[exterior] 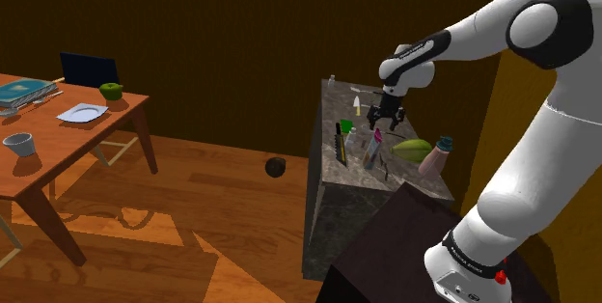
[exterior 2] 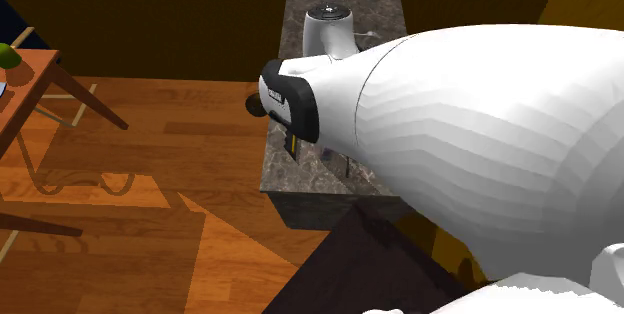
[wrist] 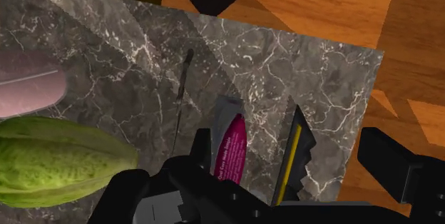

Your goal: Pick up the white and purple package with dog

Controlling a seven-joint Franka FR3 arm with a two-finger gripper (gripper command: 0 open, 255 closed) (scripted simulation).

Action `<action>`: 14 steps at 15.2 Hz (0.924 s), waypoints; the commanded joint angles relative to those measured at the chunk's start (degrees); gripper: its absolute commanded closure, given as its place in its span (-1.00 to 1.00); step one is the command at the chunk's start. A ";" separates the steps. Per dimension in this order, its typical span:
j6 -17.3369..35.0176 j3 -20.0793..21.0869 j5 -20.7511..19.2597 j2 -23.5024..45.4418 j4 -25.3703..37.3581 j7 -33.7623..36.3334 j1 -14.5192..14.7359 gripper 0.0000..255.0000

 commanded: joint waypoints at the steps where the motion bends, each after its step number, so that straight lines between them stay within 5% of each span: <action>1: 1.30 -0.43 2.31 4.58 2.04 -1.17 -1.12 -1.00; 13: 6.78 0.57 7.32 14.20 4.37 -4.24 -3.67 -1.00; 14: 6.74 0.53 7.27 14.10 4.32 -4.26 -3.69 1.00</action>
